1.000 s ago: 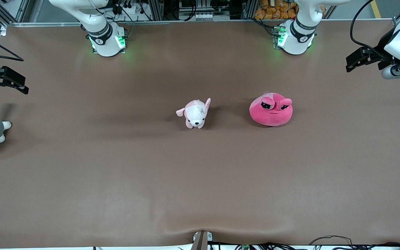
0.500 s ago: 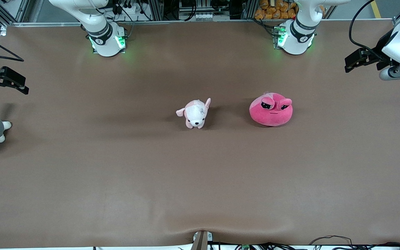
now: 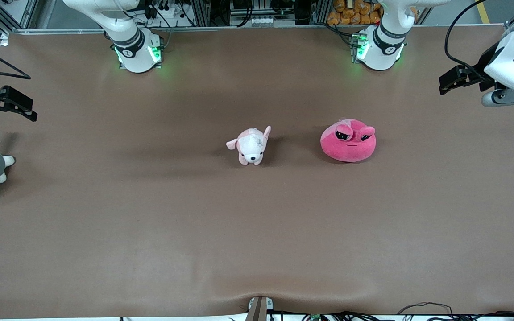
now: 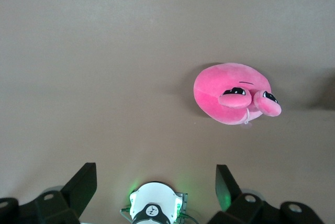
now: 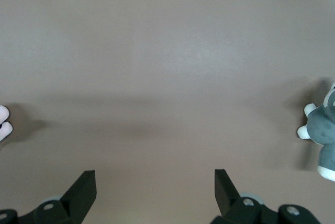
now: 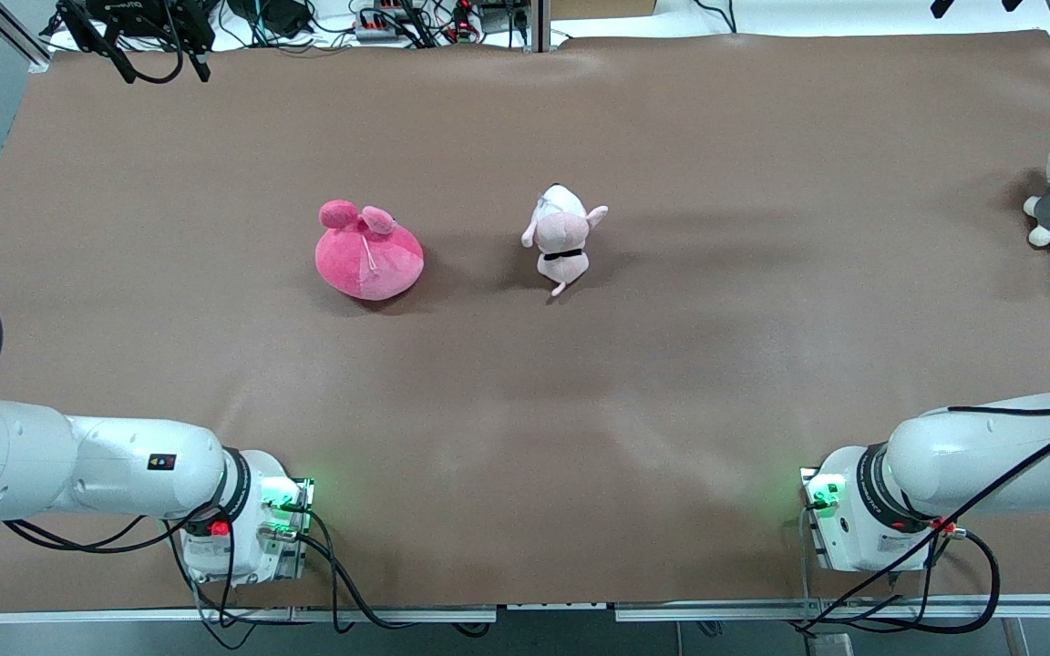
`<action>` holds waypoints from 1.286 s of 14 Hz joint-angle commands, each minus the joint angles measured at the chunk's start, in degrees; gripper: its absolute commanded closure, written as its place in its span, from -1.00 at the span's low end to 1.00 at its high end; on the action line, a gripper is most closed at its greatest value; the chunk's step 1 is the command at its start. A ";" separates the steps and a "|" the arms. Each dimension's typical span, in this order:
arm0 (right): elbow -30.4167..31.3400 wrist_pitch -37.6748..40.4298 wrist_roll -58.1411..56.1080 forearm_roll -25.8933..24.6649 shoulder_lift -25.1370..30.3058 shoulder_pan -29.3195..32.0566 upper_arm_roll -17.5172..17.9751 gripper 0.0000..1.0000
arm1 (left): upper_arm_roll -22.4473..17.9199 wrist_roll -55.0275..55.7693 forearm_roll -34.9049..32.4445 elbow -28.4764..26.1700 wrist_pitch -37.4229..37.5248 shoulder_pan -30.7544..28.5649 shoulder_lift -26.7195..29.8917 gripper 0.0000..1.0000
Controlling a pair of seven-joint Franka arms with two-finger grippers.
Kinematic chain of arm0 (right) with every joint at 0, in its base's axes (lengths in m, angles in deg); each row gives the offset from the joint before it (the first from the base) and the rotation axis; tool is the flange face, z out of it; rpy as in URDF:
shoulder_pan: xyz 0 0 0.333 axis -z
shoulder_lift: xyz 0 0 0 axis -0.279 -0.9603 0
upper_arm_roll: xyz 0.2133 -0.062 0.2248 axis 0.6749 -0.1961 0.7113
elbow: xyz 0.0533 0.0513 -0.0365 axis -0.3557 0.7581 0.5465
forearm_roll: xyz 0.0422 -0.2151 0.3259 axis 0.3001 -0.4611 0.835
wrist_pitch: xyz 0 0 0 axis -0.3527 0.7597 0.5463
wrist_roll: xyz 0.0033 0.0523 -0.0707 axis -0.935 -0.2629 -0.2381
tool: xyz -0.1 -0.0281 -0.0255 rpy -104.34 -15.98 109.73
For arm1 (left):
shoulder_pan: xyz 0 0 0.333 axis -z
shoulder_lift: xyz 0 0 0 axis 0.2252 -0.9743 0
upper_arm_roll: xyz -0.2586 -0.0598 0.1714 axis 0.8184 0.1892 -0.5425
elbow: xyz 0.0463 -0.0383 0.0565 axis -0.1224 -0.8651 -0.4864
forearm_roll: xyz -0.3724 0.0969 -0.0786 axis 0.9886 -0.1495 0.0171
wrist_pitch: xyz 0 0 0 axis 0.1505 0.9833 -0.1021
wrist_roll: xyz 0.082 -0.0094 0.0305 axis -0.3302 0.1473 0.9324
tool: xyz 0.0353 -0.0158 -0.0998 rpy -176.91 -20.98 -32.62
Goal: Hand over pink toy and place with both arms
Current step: 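Move the left gripper down over the pink plush toy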
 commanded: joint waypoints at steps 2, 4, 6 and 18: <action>-1.21 0.81 0.41 -0.06 -0.55 0.21 0.19 -1.00 | 1.86 5.31 0.56 -3.47 -3.40 0.27 0.78 -1.00; -1.21 0.81 0.50 -0.06 -0.55 0.30 0.19 -1.00 | 2.66 8.04 0.56 -4.97 -5.25 0.27 0.69 -1.00; -1.21 0.81 0.50 -0.06 -0.55 0.21 0.19 -1.00 | 2.75 11.64 1.00 -6.81 -7.27 0.18 0.78 -1.00; -1.21 0.80 0.41 -0.06 -0.55 0.12 0.19 -1.00 | 4.84 31.94 7.50 -10.07 -12.64 0.36 -0.97 -1.00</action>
